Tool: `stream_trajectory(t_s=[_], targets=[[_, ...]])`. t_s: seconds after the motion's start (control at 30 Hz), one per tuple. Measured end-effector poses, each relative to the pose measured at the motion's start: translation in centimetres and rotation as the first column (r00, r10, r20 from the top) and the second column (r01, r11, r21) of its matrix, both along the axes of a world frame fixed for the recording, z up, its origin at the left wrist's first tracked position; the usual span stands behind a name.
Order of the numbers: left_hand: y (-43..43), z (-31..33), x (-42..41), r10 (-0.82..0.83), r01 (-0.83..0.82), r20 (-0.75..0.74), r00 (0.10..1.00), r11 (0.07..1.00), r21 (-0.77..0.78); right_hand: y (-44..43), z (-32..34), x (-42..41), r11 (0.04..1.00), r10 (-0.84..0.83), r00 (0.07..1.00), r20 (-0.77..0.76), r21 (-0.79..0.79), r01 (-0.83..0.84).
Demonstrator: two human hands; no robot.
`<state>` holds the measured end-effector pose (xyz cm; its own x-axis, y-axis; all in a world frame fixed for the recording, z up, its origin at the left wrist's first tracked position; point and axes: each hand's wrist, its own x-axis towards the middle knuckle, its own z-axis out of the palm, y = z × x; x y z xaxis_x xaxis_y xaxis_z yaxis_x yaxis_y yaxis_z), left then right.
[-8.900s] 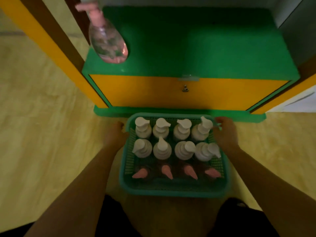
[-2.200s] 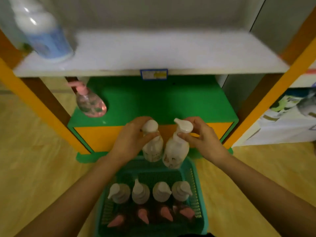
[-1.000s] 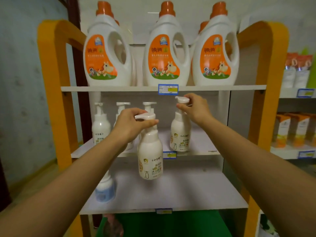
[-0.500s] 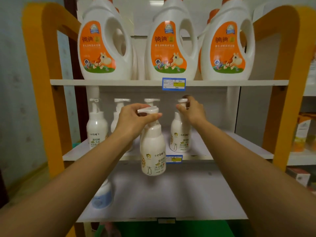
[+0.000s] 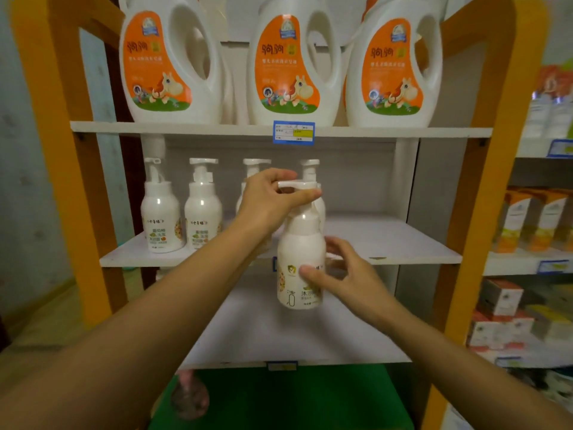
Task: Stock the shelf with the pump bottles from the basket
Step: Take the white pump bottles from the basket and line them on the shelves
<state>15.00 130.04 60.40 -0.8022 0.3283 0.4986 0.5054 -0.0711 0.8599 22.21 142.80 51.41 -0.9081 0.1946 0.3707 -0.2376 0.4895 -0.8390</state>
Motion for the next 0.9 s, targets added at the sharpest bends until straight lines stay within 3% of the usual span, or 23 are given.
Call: stream_trajectory(t_s=[0.17,0.27,0.33,0.43,0.67,0.9], targets=[[3.3,-0.1,1.2,-0.078,0.080,0.052,0.996,0.996,-0.031,2.1,-0.5,1.0,0.991,0.016,1.000,-0.014,-0.134,-0.018],[4.9,0.5,1.9,-0.101,0.118,0.128,0.987,0.985,-0.129,3.7,0.4,1.0,0.985,-0.067,0.995,-0.071,-0.165,0.055],[5.7,-0.2,1.9,-0.096,0.122,0.214,0.972,0.986,-0.111,4.9,1.2,0.4,0.977,-0.134,0.987,-0.090,-0.181,0.116],[7.1,-3.1,1.0,-0.180,0.214,0.325,0.928,0.974,-0.070,7.0,2.2,-1.4,0.973,-0.185,0.978,-0.100,-0.160,0.167],[10.5,-5.4,-1.8,-0.323,0.317,0.399,0.858,0.945,0.083,9.3,1.9,-5.7,0.980,-0.160,0.984,-0.074,-0.135,0.149],[12.6,-6.0,-4.6,-0.275,0.300,0.400,0.874,0.954,0.002,10.4,1.7,-7.9,0.979,-0.180,0.983,-0.043,-0.106,0.175]])
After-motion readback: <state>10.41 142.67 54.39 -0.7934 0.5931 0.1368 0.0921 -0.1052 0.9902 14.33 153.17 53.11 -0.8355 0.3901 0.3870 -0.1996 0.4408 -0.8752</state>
